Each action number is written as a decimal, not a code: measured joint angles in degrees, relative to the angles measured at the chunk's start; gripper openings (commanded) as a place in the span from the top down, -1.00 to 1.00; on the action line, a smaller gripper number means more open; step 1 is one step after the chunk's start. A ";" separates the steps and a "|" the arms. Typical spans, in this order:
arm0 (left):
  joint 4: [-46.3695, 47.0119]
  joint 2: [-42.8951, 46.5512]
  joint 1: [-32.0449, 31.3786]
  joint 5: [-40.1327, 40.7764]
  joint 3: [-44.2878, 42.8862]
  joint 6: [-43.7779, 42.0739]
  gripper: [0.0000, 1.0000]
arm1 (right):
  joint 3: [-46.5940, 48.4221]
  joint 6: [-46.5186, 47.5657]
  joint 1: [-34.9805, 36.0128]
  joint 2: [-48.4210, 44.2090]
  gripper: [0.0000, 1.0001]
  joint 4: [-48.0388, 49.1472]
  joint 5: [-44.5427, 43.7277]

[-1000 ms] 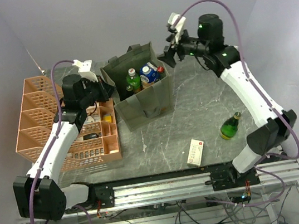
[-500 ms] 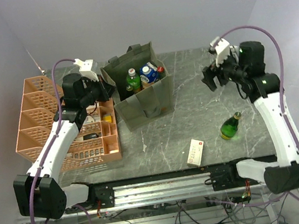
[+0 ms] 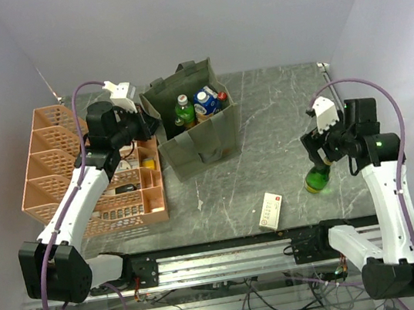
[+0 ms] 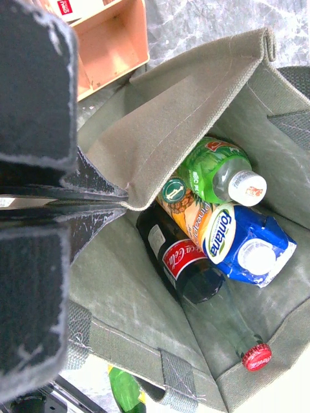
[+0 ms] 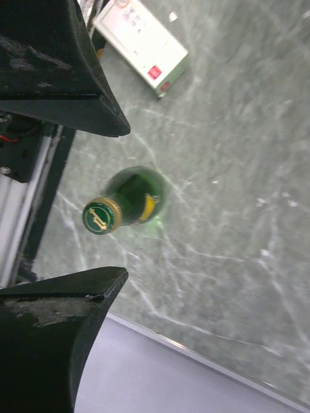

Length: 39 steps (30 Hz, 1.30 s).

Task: Place the beverage into the canvas bag

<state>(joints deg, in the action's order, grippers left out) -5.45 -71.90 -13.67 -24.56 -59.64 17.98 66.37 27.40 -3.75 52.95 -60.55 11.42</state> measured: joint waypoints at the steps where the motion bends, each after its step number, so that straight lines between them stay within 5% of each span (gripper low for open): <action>1: 0.02 0.00 0.00 -0.09 0.00 0.00 0.86 | -0.83 0.17 -0.02 0.20 -0.62 -0.79 -1.05; 8: 0.07 0.00 0.00 -0.13 0.00 -0.07 0.86 | -5.84 1.16 -0.11 3.28 -0.51 -3.78 -4.57; 21: 0.07 0.00 -0.02 -0.17 0.00 -0.17 0.86 | -8.33 3.41 -3.26 6.19 0.00 -2.08 -3.19; 28: 0.07 0.02 -0.02 -0.17 0.00 -0.15 0.86 | -8.35 4.24 -5.22 6.75 0.42 -0.57 -2.12; 34: 0.07 0.04 -0.02 -0.17 0.00 -0.20 0.86 | -7.69 4.17 -5.66 6.67 1.00 -1.36 0.70; 39: 0.04 0.04 -0.02 -0.17 0.00 -0.20 0.86 | -3.82 4.37 -5.73 8.46 1.00 -3.10 3.34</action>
<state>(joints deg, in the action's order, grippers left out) -5.41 -71.85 -13.69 -24.73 -59.64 17.78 62.54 31.77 -9.47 61.41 -63.66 14.76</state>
